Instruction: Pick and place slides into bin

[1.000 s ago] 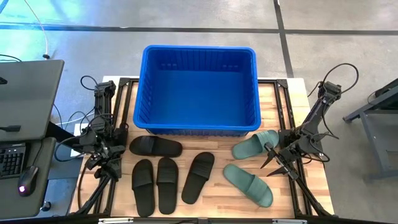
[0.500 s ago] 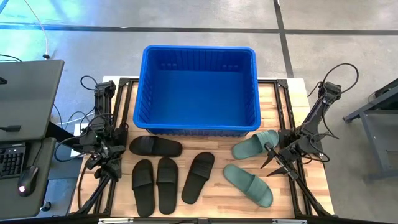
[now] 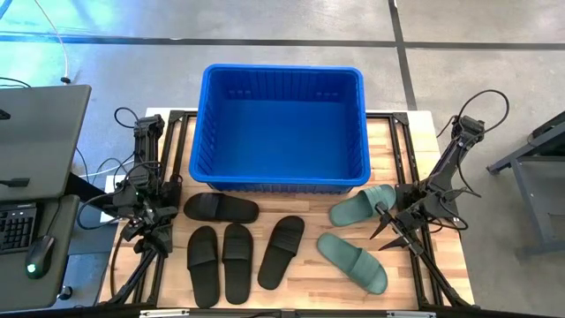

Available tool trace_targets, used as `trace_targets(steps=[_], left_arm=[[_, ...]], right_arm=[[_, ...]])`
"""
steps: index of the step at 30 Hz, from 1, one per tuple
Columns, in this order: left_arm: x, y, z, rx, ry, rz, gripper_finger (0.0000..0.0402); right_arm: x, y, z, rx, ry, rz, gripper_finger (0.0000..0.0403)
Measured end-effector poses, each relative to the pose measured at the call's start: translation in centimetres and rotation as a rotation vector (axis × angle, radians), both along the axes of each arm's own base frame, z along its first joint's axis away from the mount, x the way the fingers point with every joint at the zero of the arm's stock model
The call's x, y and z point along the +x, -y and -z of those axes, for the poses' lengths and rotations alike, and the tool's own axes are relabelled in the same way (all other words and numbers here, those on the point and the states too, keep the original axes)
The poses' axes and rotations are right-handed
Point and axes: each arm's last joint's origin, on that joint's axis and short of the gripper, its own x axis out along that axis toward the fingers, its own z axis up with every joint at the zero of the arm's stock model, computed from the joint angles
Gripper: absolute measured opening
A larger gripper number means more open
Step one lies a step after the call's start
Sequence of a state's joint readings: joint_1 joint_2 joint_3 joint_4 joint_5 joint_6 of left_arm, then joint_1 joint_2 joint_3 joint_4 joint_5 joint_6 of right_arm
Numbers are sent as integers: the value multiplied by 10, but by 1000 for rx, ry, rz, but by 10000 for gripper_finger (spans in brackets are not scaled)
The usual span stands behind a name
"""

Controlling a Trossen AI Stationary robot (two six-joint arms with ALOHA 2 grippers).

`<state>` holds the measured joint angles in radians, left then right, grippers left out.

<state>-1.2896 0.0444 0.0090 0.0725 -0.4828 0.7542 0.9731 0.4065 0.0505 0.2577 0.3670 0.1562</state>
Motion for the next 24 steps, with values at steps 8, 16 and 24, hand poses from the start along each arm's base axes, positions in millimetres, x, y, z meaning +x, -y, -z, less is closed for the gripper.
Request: trace_targets(steps=[8,16,24], left_arm=[[0,0,0,0,0,0,115],[3,-3,-5,-50,13,-145,115],[6,-10,-8,-104,-5,-401,115]], right_arm=[[0,0,0,0,0,0,174],[0,0,0,0,0,0,173],[0,0,0,0,0,0,173]])
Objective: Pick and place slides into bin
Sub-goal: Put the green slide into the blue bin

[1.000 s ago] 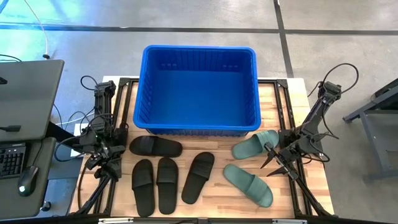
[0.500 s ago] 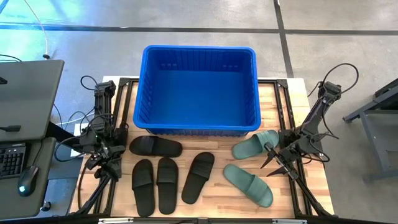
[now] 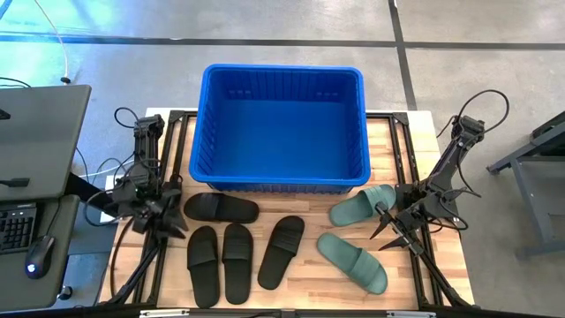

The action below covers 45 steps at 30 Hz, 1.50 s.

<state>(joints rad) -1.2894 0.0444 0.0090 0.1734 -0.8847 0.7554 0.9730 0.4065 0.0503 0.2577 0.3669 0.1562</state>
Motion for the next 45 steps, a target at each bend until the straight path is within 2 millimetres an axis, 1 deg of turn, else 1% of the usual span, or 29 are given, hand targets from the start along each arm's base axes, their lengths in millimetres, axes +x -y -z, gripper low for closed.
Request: trace_targets(steps=[5,12,19,25,28,32,36,39,41,42,45], left_arm=[[1,-4,-5,-36,12,-107,115],[1,-7,-14,-62,53,-168,115],[1,-9,-15,-74,49,-200,115],[1,-8,-15,-94,51,-176,115],[0,-10,-17,-123,48,-204,115],[0,-16,-23,-222,22,-323,115],[-1,-26,-28,-453,-56,-498,115],[-2,-30,-32,-559,-97,-580,115],[-2,-32,-36,-613,-97,-565,115],[-2,-31,-39,-624,-86,-531,115],[-3,-29,-47,-625,-27,-373,115]], right_arm=[[0,0,0,1,0,0,172],[0,0,0,0,0,-1,174],[0,0,0,1,0,0,174],[0,0,0,0,0,-1,172],[0,0,0,0,0,0,174],[0,0,0,0,0,0,172],[0,0,0,0,0,0,174],[0,0,0,0,0,0,174],[0,0,0,0,0,0,172],[0,0,0,0,0,-1,172],[0,0,0,0,0,0,173]])
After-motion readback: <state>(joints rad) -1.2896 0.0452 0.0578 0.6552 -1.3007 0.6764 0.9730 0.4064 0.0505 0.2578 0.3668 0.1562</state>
